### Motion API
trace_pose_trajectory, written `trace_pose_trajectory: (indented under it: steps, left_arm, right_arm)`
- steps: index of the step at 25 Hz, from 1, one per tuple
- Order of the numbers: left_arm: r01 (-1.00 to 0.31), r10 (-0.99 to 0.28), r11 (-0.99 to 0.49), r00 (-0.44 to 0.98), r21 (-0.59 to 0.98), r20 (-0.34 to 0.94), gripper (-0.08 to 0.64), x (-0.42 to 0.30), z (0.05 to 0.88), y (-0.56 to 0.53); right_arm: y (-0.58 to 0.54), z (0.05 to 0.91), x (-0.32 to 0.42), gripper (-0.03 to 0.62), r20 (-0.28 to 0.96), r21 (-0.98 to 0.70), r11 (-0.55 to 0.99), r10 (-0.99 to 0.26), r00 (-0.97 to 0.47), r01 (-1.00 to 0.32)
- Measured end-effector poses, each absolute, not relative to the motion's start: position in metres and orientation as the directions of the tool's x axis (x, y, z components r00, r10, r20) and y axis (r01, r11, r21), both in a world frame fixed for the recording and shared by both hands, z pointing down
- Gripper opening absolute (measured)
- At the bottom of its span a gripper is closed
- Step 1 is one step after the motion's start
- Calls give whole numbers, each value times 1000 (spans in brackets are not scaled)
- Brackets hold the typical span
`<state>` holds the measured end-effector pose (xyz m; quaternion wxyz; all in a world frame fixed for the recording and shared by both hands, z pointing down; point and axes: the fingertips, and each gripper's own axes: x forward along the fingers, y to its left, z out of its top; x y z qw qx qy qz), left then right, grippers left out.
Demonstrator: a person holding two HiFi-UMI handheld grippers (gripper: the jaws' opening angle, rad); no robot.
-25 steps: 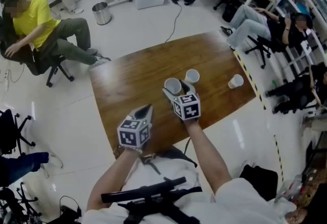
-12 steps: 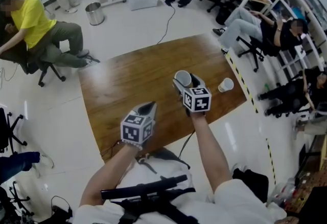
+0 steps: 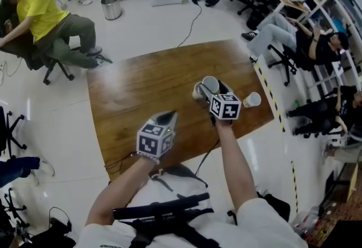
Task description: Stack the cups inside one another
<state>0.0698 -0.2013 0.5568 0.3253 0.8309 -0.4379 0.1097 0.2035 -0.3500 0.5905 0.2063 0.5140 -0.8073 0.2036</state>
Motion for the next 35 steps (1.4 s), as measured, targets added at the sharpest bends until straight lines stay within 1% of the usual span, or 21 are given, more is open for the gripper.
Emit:
trace_pose_trajectory:
  steps: [20, 29, 35]
  left_arm:
    - [-809, -654, -384, 578, 445, 487, -11, 87, 566, -212]
    - [-819, -657, -367, 563, 441, 501, -12, 82, 571, -212]
    - [-818, -652, -364, 565, 445, 505, -12, 82, 574, -213]
  right_arm:
    - [-357, 630, 188, 390, 595, -63, 482, -685, -420, -874]
    - [-355, 652, 187, 393, 622, -71, 477, -666, -413, -876]
    - [-355, 653, 186, 399, 622, -73, 479, -664, -415, -875]
